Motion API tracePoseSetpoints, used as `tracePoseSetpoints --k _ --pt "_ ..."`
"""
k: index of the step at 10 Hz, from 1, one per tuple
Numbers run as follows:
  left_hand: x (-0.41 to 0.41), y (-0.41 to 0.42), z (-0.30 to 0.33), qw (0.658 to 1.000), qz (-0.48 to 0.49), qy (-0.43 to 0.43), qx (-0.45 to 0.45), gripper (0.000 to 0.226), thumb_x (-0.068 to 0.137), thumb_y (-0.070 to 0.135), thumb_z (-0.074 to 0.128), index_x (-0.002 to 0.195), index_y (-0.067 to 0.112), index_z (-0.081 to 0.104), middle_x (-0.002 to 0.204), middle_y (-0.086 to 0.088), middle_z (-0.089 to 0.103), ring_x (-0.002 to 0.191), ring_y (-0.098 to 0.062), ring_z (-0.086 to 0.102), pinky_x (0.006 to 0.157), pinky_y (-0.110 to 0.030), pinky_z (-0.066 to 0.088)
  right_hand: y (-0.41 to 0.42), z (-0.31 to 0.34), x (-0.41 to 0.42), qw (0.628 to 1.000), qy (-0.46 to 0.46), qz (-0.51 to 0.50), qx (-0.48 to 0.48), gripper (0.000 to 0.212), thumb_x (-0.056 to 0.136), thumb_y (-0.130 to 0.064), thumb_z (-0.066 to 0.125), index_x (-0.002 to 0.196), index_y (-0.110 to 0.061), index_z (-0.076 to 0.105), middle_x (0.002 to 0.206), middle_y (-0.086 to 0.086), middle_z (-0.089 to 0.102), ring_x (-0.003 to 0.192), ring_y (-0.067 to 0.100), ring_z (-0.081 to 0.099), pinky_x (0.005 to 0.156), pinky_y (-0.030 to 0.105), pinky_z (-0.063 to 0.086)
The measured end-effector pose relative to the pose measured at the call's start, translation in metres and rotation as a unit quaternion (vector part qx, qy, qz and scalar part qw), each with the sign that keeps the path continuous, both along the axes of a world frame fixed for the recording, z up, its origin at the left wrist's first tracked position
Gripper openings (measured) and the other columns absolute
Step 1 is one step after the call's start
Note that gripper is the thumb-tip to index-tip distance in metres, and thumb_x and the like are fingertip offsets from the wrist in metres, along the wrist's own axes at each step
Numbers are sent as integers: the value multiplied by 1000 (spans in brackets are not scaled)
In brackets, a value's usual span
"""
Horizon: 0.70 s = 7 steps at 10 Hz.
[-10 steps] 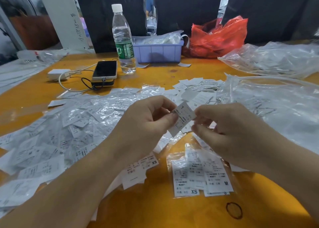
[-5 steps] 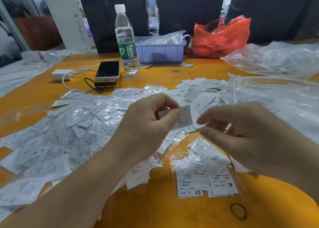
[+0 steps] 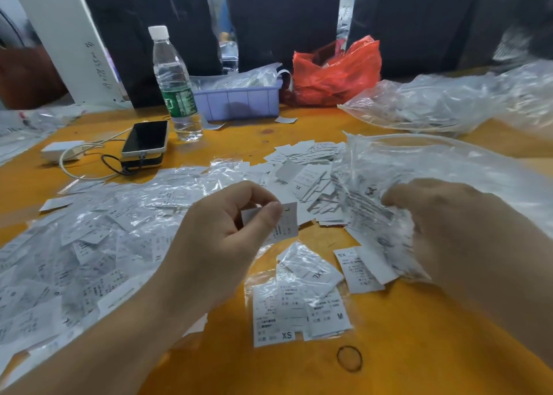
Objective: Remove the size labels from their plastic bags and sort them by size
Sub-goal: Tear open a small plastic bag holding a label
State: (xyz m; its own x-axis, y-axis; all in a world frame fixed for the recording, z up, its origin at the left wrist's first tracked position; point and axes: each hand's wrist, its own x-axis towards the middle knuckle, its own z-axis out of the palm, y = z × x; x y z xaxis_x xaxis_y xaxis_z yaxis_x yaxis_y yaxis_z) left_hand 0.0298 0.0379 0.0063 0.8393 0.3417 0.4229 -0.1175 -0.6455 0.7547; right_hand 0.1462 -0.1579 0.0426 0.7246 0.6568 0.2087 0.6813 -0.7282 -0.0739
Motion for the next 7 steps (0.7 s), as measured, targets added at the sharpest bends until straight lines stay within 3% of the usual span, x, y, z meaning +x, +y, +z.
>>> tracePoseSetpoints --k 1,2,3,4,5,6,7 --pt "5 -10 4 1000 -2 -14 22 13 88 44 56 86 35 66 75 17 69 68 -11 62 42 -16 44 -7 -16 9 1000 -2 -1 0 25 91 -18 52 114 -28 55 81 -8 48 73 17 51 66 30 50" --pt "9 -20 6 999 -22 -10 41 17 89 51 57 85 36 66 71 6 68 65 -20 59 40 -26 41 -14 -24 14 1000 -9 -23 12 22 87 -16 53 105 -29 53 77 -5 48 68 18 51 61 33 51" --pt "13 -29 6 997 -58 3 52 18 85 49 54 83 35 66 61 1 63 41 -13 47 36 -19 32 -16 -29 17 999 -13 -31 15 21 82 -15 54 97 -29 50 74 -4 51 64 17 51 53 31 47" --pt "20 -37 6 995 -78 1 65 12 92 40 60 83 33 65 57 1 59 38 -5 39 38 -13 28 -12 -30 15 998 6 -60 25 19 82 -10 51 96 -23 49 71 0 48 63 22 49 59 36 51" --pt "25 -45 8 994 -85 -15 72 9 88 37 58 82 33 64 54 -2 56 38 -6 37 38 -13 27 -9 -27 12 997 -8 -73 15 26 86 -15 51 110 -25 51 88 -1 58 75 21 47 60 33 46" --pt "23 -44 6 994 -79 -27 76 10 89 36 58 82 33 65 53 -1 56 37 -6 36 38 -13 26 -11 -30 13 997 -14 -73 2 29 90 -29 49 119 -27 47 92 -4 52 85 20 42 64 32 43" --pt "17 -38 1 994 -68 -26 78 10 89 35 59 81 33 64 50 2 53 37 -6 36 39 -10 25 -12 -32 15 998 -1 -56 16 26 91 -23 47 117 -24 49 77 -7 47 74 20 48 62 32 47"
